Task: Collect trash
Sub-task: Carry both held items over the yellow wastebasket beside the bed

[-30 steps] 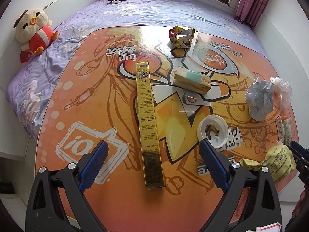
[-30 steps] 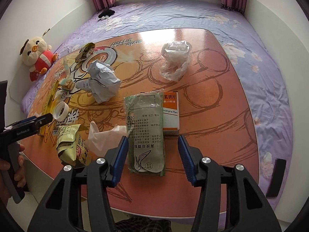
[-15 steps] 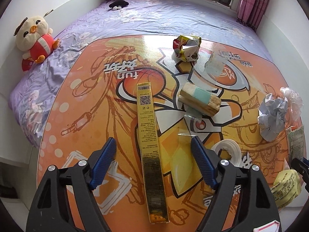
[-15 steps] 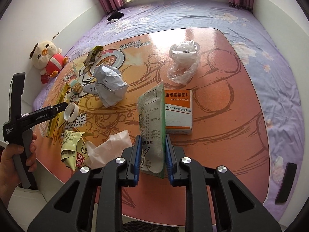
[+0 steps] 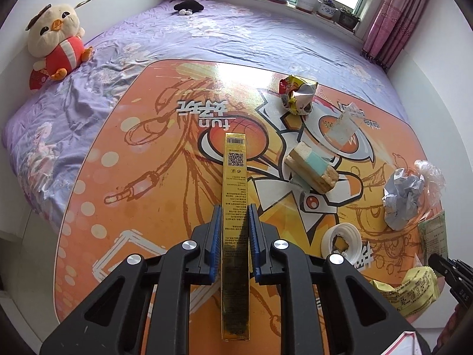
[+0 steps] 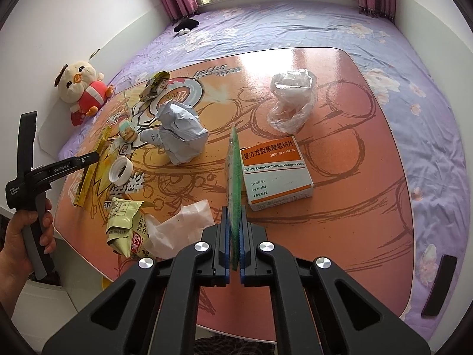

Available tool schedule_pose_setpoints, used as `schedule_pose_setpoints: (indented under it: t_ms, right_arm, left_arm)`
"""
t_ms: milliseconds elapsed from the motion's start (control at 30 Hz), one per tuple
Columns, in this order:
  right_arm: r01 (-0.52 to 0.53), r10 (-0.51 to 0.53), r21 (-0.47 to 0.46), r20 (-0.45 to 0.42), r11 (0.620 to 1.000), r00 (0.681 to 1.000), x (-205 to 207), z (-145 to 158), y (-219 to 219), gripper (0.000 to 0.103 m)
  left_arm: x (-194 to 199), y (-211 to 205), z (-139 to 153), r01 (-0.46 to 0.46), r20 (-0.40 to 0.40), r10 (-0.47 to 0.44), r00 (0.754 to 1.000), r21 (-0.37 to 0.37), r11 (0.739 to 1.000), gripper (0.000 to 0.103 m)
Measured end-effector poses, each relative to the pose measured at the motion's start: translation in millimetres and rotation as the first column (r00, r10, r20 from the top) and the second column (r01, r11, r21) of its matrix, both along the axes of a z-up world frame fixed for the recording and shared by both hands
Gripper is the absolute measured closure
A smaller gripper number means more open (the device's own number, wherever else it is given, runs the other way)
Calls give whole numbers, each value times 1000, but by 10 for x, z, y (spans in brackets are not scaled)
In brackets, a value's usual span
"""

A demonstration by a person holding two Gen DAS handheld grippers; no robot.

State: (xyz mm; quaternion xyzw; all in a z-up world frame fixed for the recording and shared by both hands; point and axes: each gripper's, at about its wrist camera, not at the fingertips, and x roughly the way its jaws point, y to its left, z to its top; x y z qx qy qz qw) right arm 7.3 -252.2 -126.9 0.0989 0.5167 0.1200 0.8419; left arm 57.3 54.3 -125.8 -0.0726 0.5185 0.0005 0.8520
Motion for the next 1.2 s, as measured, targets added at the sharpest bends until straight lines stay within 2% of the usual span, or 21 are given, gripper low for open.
schedule_pose_setpoints:
  t_ms: [200,367,633,867,1200]
  right_arm:
    - [-15,15,-3,20,1000,1000,-16,101,28,98]
    - [-36,36,1,57,999,998,-25,316,41,98]
    - [-196,193,8,144,981,971,-20,712,452,98]
    - [-382,365,58,190,922,911,-71,886,1089,98]
    - [-625,605,109,173,773,777,-275,789,2261,97]
  left_arm:
    - [-46,7,115,7,21,-7,1000,3,1000,85]
    - [-156,67,287,-2,40,2,999,-5,1000,85]
    - [-555,294,624,-45,71,46,996,-11,999,85]
    - [-1036,650,774,-117,90,116,989,5,993,85]
    - [-1821,1285,659,-256,74,254,964,9,967,85]
